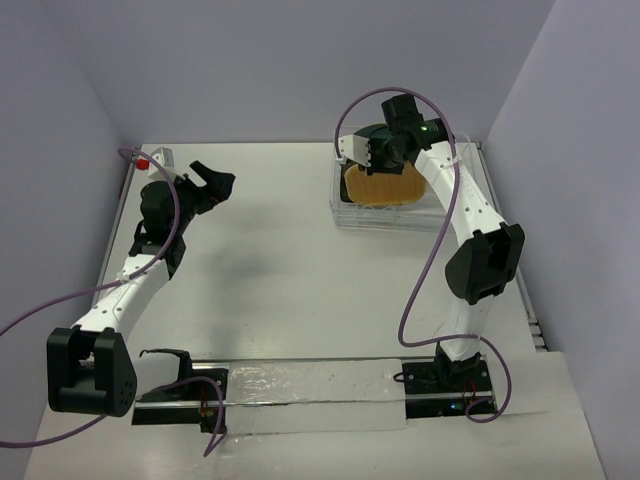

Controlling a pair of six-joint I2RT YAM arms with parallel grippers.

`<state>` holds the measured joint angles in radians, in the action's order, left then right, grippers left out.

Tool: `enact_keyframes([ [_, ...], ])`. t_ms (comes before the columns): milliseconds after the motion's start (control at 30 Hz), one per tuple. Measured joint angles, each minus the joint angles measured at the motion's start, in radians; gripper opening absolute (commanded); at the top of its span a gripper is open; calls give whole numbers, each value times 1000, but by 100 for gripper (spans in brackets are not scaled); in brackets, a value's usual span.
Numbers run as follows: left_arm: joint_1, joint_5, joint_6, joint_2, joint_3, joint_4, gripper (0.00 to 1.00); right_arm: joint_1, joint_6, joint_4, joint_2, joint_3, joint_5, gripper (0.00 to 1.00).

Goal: Load the plates into the dish rack

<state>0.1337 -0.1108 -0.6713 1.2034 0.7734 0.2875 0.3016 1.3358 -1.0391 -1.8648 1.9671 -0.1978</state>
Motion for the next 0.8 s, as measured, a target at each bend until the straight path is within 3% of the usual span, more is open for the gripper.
enact_keyframes([
  [800, 0, 22, 0, -46, -12, -2, 99, -10, -128, 125, 2, -102, -95, 0],
])
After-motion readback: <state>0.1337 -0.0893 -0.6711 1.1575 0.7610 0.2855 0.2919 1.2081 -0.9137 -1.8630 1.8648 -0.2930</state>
